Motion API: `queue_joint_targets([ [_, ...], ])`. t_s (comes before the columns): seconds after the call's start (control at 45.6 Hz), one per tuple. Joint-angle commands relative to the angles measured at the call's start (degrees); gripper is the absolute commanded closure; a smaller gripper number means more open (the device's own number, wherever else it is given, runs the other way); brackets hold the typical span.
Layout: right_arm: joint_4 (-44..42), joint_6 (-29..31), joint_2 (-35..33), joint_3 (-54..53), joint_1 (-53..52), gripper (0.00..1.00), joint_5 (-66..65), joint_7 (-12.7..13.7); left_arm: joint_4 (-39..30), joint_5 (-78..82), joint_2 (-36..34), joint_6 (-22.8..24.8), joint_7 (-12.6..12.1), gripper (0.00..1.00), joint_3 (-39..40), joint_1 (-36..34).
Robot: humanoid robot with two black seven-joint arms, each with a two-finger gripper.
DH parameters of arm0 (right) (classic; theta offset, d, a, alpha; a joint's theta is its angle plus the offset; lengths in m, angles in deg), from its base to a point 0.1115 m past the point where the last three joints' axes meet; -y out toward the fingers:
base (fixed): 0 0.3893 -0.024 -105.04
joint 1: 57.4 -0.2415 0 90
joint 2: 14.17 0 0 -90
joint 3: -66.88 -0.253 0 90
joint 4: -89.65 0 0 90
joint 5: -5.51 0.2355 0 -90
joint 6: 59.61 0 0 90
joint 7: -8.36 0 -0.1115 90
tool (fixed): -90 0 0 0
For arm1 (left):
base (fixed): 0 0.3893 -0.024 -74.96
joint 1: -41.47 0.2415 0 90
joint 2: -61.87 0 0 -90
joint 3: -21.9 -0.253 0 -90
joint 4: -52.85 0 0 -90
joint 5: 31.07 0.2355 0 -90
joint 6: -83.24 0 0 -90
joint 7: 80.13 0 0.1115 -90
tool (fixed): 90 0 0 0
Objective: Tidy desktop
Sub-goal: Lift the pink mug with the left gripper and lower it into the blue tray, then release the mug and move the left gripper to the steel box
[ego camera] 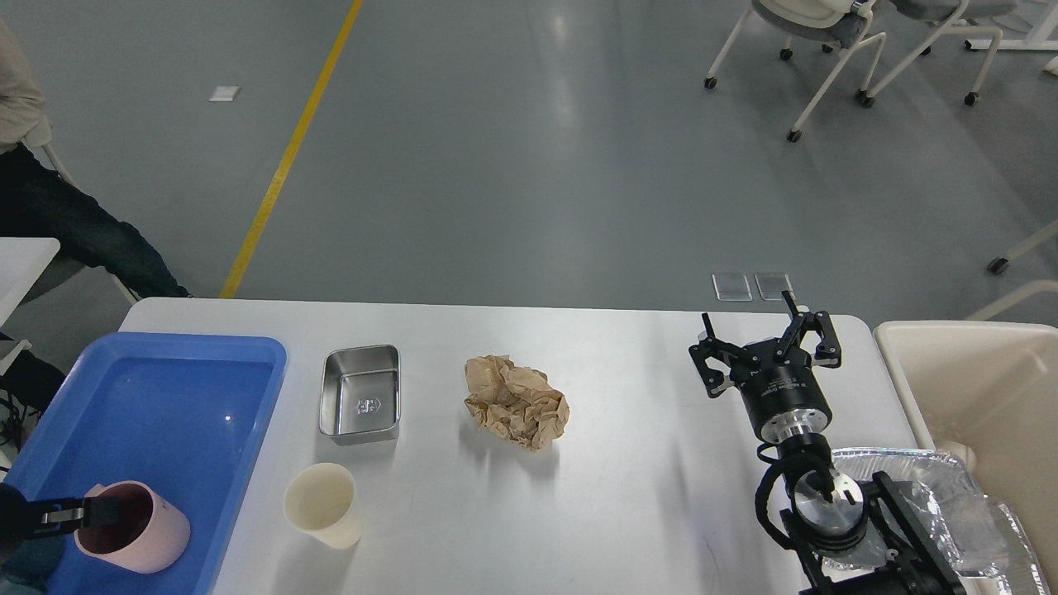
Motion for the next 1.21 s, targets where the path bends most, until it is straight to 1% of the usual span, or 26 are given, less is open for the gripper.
queue_joint_targets([
  [0.0, -0.1, 0.0, 0.0, 0.0, -0.1, 0.00, 0.0, 0.0, -6.6, 0.2, -5.0, 0.0, 2.6, 0.04, 4.3, -0.3],
  [0.066, -0.2, 0.0, 0.0, 0.0, -0.1, 0.00, 0.0, 0.0, -11.2, 0.2, -7.7, -0.1, 3.3, 0.04, 7.5, -0.3],
  [0.154, -0.2, 0.0, 0.0, 0.1, -0.2, 0.00, 0.0, 0.0, -13.9, 0.2, -10.6, -0.3, 3.4, 0.04, 10.7, -0.4],
  [0.329, -0.2, 0.0, 0.0, 0.1, -0.3, 0.00, -0.1, 0.0, -14.3, 0.2, -14.4, -0.3, 3.9, 0.04, 16.5, -0.4],
  [0.439, -0.3, 0.0, 0.0, 0.2, -0.3, 0.00, -0.1, 0.0, -14.4, 0.2, -17.0, -0.3, 4.6, 0.04, 19.3, -0.5],
  [0.57, -0.3, -0.1, 0.0, 1.8, -0.5, 0.00, -0.1, 0.0, -15.1, 0.2, -18.0, -0.3, 7.2, 0.04, 19.7, -0.5],
  [0.702, -0.2, -0.1, 0.0, 1.9, -0.5, 0.00, 0.0, 0.0, -14.9, 0.2, -16.6, -0.2, 7.4, 0.04, 19.2, -0.3],
  [0.768, -0.2, 0.0, -0.1, 1.9, -0.4, 0.00, -0.1, 0.0, -13.4, -0.1, -13.7, 0.0, 6.9, 0.04, 19.1, -0.2],
  [0.856, -0.1, -0.1, -0.2, 1.9, -0.3, 0.00, -0.1, 0.0, -8.9, -0.4, -7.6, 0.6, 6.0, 0.04, 19.0, -0.2],
  [0.921, 0.0, -0.1, -0.4, 1.9, -0.1, 0.00, 0.0, 0.0, -3.9, -0.3, -0.7, 0.8, 4.3, 0.04, 19.0, -0.3],
  [1.009, 0.0, 0.0, -0.5, 1.8, 0.1, 0.00, -0.1, 0.0, 2.1, -0.3, 8.4, 1.5, 2.8, 0.04, 19.1, -1.1],
  [1.075, 0.0, 0.0, -0.6, 1.8, 0.2, 0.00, -0.1, 0.0, 7.3, 0.2, 13.9, 2.2, 2.4, 0.04, 19.0, -2.9],
  [1.185, 0.0, 0.0, -0.6, 1.8, 0.2, 0.00, -0.1, 0.0, 16.9, 0.4, 24.4, 2.6, 2.4, 0.03, 18.6, -5.6],
])
